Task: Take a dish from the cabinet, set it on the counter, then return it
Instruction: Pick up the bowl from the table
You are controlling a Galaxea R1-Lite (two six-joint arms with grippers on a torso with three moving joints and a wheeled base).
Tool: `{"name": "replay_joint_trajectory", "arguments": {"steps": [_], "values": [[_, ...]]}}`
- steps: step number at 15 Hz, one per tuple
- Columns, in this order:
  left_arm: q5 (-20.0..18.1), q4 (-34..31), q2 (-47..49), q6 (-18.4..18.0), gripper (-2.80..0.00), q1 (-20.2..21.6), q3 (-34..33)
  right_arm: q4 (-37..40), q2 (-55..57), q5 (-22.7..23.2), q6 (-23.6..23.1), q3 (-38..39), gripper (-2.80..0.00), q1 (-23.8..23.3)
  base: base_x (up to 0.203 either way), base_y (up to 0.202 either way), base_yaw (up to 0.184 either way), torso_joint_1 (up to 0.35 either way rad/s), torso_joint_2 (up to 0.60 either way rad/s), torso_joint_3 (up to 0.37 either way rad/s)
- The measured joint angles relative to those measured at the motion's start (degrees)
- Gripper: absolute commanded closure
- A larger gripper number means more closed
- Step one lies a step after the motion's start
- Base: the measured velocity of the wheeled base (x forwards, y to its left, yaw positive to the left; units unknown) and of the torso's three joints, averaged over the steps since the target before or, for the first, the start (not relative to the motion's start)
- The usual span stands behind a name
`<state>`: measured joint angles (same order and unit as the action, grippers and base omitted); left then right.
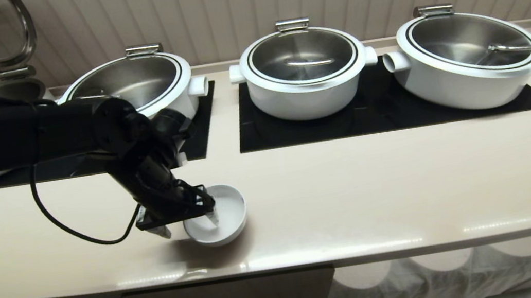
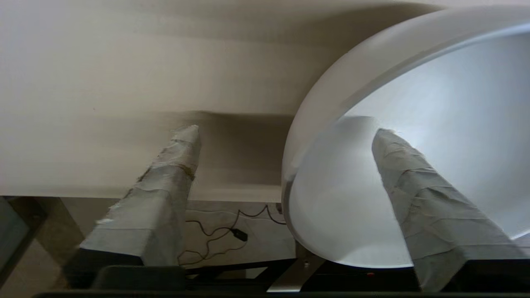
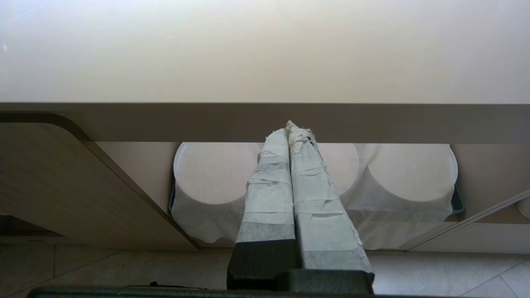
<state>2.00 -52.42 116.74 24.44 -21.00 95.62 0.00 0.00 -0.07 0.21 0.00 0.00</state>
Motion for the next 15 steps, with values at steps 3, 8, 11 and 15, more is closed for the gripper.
{"name": "replay_joint_trajectory", "arguments": {"steps": [3, 8, 11, 15], "values": [[-0.02, -0.02, 0.26, 0.02, 0.00, 0.00, 0.00, 0.00, 0.00, -0.02, 0.04, 0.00, 0.00, 0.00, 0.000, 0.000, 0.000, 0.000, 0.00, 0.000], [-0.13, 0.33, 0.59, 0.01, 0.00, -0.07, 0.32, 0.01, 0.00, -0.02, 0.01, 0.00, 0.00, 0.00, 0.000, 0.000, 0.000, 0.000, 0.00, 0.000], [-0.02, 0.07, 0.59, 0.04, 0.00, -0.13, 0.17, -0.04, 0.00, -0.02, 0.00, 0.00, 0.00, 0.00, 0.000, 0.000, 0.000, 0.000, 0.00, 0.000], [0.02, 0.08, 0.48, 0.09, 0.00, -0.08, 0.16, 0.00, 0.00, 0.02, 0.01, 0.00, 0.00, 0.00, 0.000, 0.000, 0.000, 0.000, 0.00, 0.000]]}}
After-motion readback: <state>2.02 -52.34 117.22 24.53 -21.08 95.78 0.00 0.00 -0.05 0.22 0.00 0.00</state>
